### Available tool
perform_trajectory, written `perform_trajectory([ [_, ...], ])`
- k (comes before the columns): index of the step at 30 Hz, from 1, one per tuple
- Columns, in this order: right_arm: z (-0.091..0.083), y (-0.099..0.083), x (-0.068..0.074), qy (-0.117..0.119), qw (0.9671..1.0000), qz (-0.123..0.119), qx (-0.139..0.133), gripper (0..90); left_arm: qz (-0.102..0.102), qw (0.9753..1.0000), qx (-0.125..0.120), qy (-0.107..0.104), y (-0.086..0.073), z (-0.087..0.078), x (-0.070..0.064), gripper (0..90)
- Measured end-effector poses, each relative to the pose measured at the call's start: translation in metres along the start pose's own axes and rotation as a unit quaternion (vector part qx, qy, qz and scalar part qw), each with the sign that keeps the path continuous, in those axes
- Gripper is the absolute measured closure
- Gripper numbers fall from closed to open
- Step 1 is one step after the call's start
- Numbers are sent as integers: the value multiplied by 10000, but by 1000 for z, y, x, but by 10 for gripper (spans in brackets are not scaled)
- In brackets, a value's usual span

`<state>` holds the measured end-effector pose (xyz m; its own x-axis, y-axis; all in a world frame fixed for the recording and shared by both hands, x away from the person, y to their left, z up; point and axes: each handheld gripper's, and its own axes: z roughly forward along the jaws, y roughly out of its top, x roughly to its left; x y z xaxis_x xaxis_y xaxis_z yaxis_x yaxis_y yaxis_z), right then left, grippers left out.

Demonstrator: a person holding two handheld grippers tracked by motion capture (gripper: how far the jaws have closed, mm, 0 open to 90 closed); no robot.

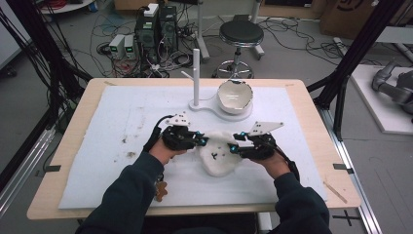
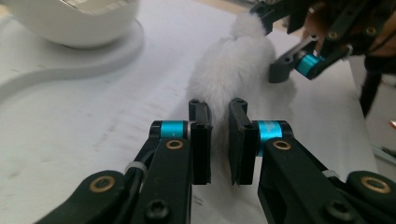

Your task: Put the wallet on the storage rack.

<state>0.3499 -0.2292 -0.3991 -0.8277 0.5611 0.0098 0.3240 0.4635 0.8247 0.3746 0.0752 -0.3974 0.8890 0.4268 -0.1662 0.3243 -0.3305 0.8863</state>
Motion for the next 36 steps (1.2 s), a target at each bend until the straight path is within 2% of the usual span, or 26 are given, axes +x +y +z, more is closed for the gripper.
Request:
perform_trajectory([
  [2,-2,-3,-6,-242,9991,336,-106,367,-44,9990,-374,240,4,-10,2,815],
  [3,-4,-7,-10,-418,9965,690,-204,291,-61,9978,-572,333,6,-15,2,816],
  [4,-4,-7,-11,-390,9958,811,-178,283,-89,9966,-736,372,7,-17,2,816],
  [5,-4,-7,-11,-390,9958,811,-178,283,-76,9950,-907,420,8,-21,2,816],
  [7,0,-9,-12,-270,9954,912,-141,280,-74,9909,-1279,420,9,-24,1,816],
  [9,8,-11,-9,-30,9950,999,-41,270,-92,9879,-1508,348,10,-25,-2,816],
  [10,16,-12,-8,287,9931,1133,71,278,-98,9870,-1578,294,10,-25,-3,816],
  [11,19,-13,-8,405,9916,1220,104,296,-100,9864,-1619,264,10,-25,-4,815],
  [12,19,-13,-8,405,9916,1220,104,296,-85,9863,-1628,256,10,-24,-5,815],
  [13,22,-13,-11,869,9866,1382,50,514,-57,9875,-1550,281,9,-22,-7,814],
  [15,22,-13,-11,950,9854,1411,2,549,-59,9877,-1532,301,7,-22,-6,814],
  [17,14,-13,-15,1011,9840,1456,-150,718,-97,9891,-1409,404,5,-22,-4,812],
  [18,14,-13,-15,1011,9840,1456,-150,718,-159,9905,-1303,401,3,-22,-2,812],
  [19,6,-12,-18,897,9852,1420,-345,743,-202,9920,-1182,407,1,-22,-1,811],
  [21,5,-12,-19,830,9859,1388,-419,749,-222,9942,-970,408,-2,-20,-1,811],
  [23,0,-11,-20,693,9865,1377,-557,761,-238,9969,-648,375,-7,-16,-2,809],
  [24,-1,-11,-20,648,9867,1367,-602,763,-180,9983,-398,395,-10,-13,-3,808],
  [26,-5,-10,-20,548,9861,1367,-770,769,-111,9994,-2,323,-15,-6,-5,801],
  [28,-7,-9,-19,476,9870,1301,-819,769,-7,9993,212,304,-16,-1,-8,796],
  [30,-7,-9,-19,446,9873,1285,-822,770,17,9994,225,271,-16,0,-9,789],
  [31,-8,-8,-19,372,9888,1214,-787,775,34,9992,252,304,-15,-2,-8,764],
  [33,-12,-8,-19,305,9906,1083,-776,779,-24,9987,234,456,-14,-5,-5,636],
  [35,-15,-6,-19,233,9926,946,-723,780,-191,9980,50,597,-12,-11,-1,516],
  [36,-16,-5,-18,248,9949,793,-573,781,-226,9974,-146,661,-9,-16,2,487],
])
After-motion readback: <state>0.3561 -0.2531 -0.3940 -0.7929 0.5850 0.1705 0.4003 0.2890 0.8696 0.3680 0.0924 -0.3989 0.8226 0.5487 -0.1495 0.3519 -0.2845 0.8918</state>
